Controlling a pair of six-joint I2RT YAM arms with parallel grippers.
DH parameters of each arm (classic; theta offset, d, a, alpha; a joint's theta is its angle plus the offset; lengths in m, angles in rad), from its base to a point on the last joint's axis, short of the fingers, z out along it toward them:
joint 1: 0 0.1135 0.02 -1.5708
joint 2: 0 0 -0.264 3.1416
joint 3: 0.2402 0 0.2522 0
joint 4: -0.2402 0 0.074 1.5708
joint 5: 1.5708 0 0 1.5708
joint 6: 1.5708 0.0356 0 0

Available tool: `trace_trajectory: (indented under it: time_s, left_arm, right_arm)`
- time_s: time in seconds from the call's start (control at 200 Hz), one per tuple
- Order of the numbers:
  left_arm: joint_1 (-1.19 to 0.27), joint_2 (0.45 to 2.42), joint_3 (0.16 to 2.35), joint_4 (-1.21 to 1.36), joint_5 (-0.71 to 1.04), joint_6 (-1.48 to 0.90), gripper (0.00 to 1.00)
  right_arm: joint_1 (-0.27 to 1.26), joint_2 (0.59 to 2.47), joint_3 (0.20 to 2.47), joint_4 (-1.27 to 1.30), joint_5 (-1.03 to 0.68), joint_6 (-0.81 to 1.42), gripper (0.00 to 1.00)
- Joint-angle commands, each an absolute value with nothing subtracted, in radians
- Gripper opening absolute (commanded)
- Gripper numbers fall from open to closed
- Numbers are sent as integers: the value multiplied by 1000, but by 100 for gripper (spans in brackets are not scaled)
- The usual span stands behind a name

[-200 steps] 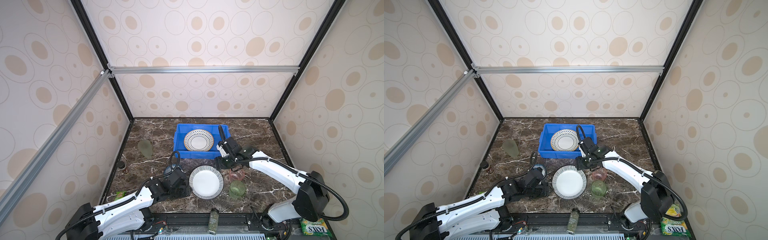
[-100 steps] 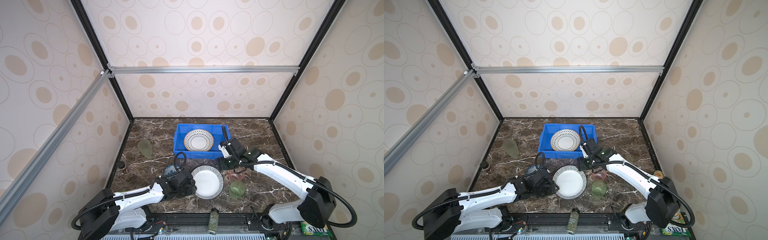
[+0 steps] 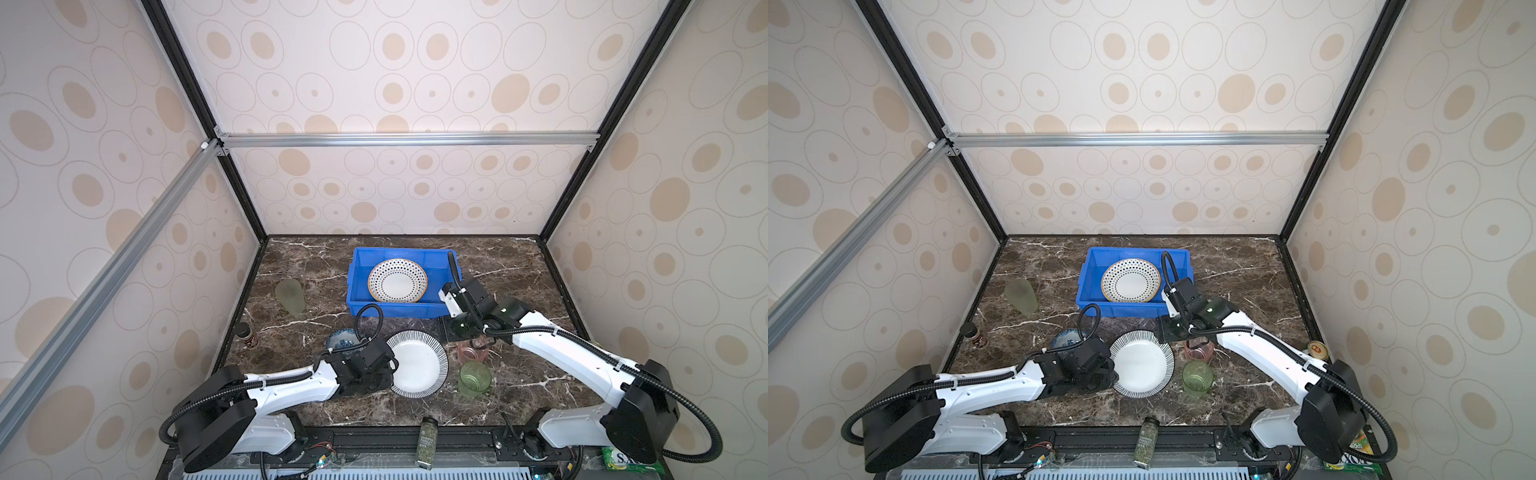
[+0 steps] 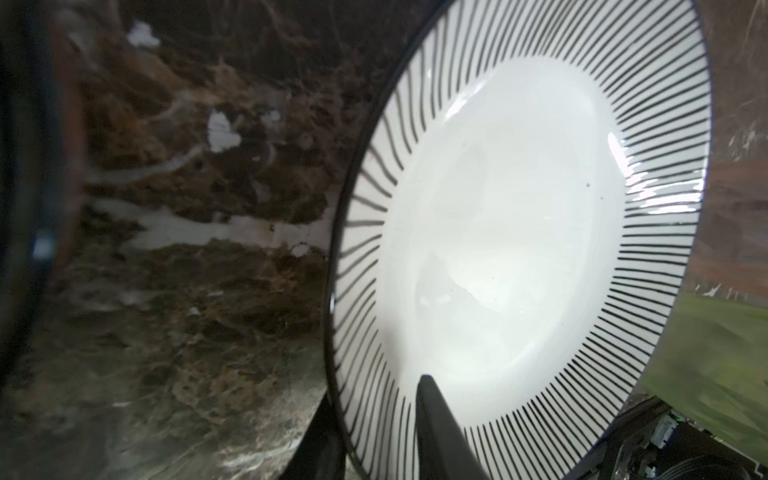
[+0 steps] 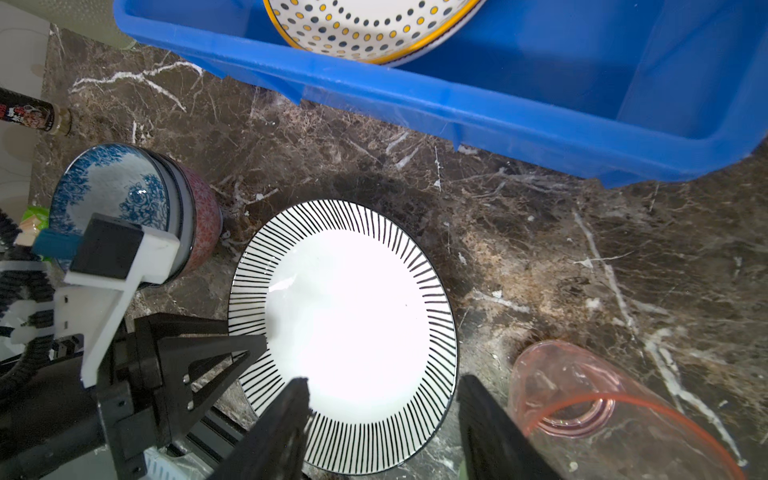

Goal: Place the mixed dishes into the plastic bin
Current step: 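Pinch the striped plate rim with the left gripper and tilt it up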

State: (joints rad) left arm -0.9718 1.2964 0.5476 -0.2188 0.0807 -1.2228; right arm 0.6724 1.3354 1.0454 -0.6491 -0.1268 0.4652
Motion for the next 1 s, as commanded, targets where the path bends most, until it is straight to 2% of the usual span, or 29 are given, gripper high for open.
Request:
trace_trajectory:
  time_s: [0.0,0.12,0.23,0.996]
  left_arm:
    - [-984,1325,583,-222,71,-1237,22]
    - [-983,1352,596,-233,68,-1230,13]
    - [-984,1375,619,-258,54,-1214,0]
    - [-945,1287,819,-571,-191,-1094,0]
  right_arm:
    - [675,1306,1031,-650,-118,463,60]
    - [676,1292,1027,-653,-111,461,60]
    - [675,1283,1021,-656,-100,459,60]
    - [674,1266,1030,-666,-75,452,60]
